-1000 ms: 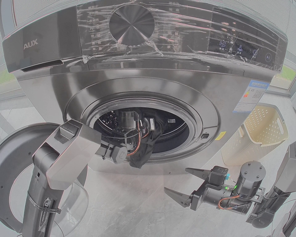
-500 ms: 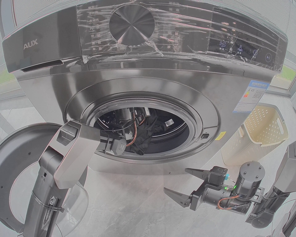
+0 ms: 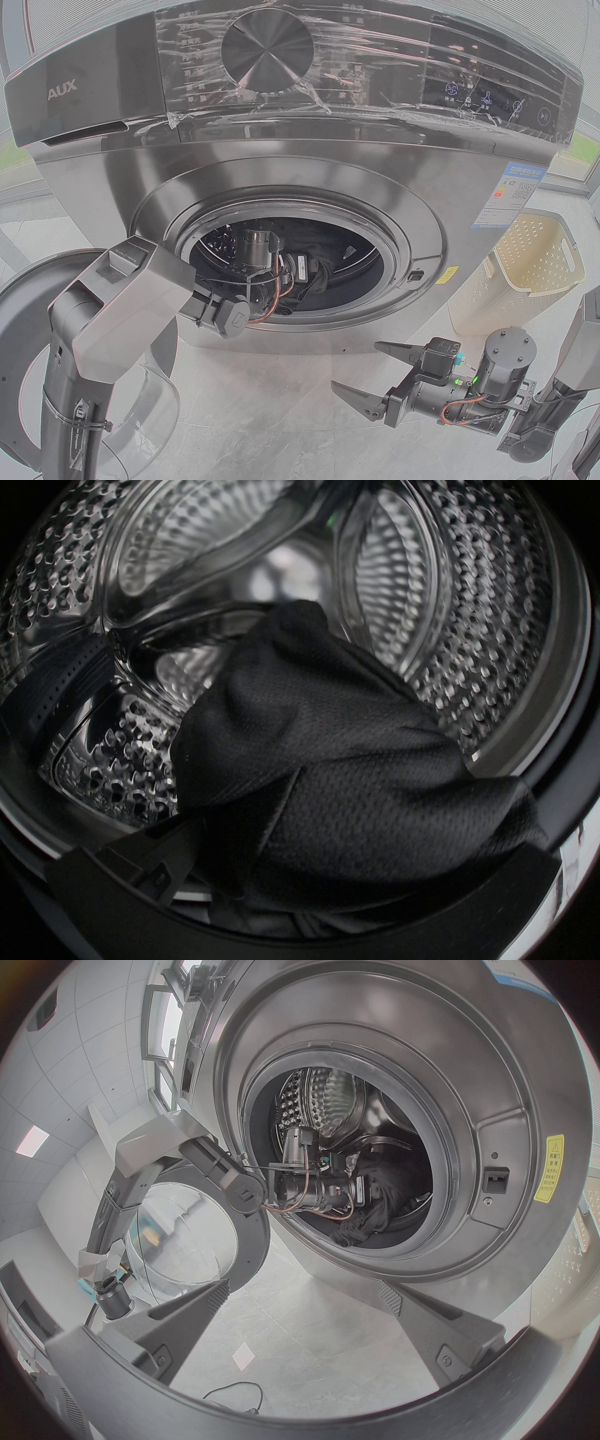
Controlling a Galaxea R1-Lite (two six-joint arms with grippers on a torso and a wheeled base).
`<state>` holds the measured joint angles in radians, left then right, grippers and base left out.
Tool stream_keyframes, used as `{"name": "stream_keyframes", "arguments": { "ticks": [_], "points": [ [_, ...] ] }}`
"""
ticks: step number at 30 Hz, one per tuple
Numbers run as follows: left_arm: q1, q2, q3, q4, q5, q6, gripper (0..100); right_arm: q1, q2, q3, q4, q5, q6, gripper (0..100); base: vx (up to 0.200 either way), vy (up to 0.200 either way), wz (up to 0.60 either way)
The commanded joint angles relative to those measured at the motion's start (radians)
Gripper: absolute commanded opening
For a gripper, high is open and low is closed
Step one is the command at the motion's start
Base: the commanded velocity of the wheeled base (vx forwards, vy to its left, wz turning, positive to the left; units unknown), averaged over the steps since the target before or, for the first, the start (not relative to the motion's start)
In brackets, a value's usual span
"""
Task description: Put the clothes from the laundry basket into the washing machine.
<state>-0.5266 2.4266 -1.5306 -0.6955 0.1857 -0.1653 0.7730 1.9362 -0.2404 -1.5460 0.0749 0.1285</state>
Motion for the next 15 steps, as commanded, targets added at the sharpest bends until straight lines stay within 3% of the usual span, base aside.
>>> {"name": "stream_keyframes", "arguments": {
  "ticks": [1, 11, 12, 15],
  "points": [
    [-0.021, -0.069, 0.115, 0.019, -0.034, 0.033, 100, 0.003, 0.001, 0.0, 0.0, 0.0, 0.0, 100, 0.0, 0.0, 0.0],
    [-0.021, 0.031, 0.096, -0.009, -0.058, 0.04, 100, 0.005, 0.003, -0.002, 0.0, 0.0, 0.0, 100, 0.0, 0.0, 0.0],
    [-0.018, 0.037, 0.09, -0.007, -0.06, 0.04, 0, 0.006, 0.003, -0.002, 0.0, 0.0, 0.0, 100, 0.0, 0.0, 0.0],
    [-0.015, 0.048, 0.06, -0.015, -0.058, 0.036, 0, 0.006, 0.003, -0.002, 0.0, 0.0, 0.0, 100, 0.0, 0.0, 0.0]
  ]
}}
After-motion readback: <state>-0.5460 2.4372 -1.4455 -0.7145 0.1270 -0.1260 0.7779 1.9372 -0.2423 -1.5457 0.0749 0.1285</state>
